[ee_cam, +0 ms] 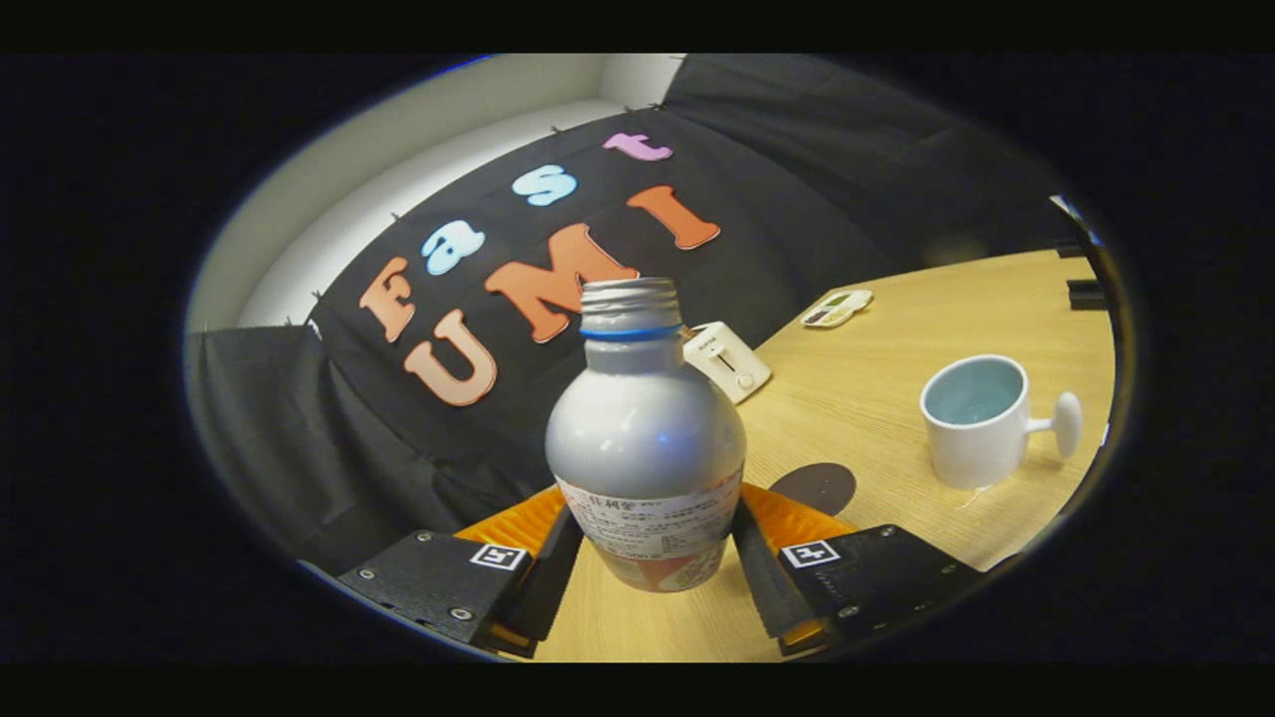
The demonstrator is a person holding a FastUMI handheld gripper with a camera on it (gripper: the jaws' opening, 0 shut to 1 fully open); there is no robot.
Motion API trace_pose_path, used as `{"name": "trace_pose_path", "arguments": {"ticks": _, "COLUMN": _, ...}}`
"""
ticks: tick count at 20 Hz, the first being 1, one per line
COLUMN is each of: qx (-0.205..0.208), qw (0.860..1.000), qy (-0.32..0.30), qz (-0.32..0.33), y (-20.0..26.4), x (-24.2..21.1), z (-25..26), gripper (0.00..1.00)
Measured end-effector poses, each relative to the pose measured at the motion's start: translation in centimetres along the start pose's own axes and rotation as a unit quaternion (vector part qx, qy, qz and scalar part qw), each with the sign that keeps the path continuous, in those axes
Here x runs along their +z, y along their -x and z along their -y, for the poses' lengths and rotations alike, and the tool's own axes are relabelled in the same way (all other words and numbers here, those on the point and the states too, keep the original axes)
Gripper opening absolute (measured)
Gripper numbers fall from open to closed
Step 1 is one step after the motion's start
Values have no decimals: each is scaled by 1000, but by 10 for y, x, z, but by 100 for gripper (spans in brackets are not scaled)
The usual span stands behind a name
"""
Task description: Take the bottle from table, then pour the juice into the cup, finally place the bottle on the coaster
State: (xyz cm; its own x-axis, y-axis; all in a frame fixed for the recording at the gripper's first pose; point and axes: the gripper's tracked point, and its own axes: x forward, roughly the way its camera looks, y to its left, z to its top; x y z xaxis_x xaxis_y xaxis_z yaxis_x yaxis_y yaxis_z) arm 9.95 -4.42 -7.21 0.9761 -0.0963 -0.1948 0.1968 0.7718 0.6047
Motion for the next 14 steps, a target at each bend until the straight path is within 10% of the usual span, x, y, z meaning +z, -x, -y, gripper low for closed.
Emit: {"name": "trace_pose_path", "arguments": {"ticks": 14, "qx": -1, "qw": 970, "qy": -242, "qz": 26, "y": -8, "x": 25, "z": 13, "gripper": 77}}
